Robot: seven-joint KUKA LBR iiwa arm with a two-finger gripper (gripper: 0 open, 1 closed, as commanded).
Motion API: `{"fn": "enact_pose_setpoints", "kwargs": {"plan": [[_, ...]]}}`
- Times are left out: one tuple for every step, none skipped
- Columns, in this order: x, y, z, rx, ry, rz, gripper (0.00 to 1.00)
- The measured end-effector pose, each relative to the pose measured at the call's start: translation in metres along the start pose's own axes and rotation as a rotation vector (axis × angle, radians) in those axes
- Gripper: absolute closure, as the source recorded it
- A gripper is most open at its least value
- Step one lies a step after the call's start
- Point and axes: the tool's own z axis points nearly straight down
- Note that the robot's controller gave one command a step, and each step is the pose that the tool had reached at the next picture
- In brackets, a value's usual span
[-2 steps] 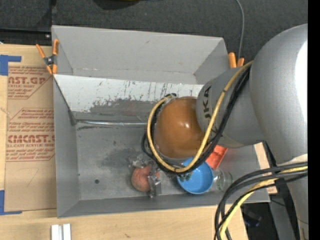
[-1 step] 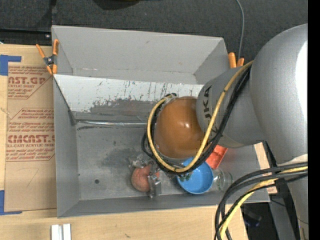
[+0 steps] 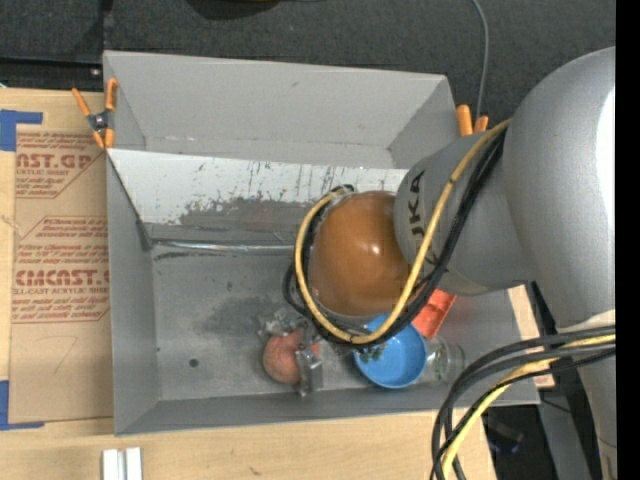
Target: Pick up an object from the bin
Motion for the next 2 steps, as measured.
{"fn": "enact_pose_setpoints", "kwargs": {"plan": [[0.002, 0.001, -0.009, -0.003, 0.008, 0.000, 1.00], [0.002, 0.002, -0.031, -0.003, 0.010, -0.001, 1.00]]}}
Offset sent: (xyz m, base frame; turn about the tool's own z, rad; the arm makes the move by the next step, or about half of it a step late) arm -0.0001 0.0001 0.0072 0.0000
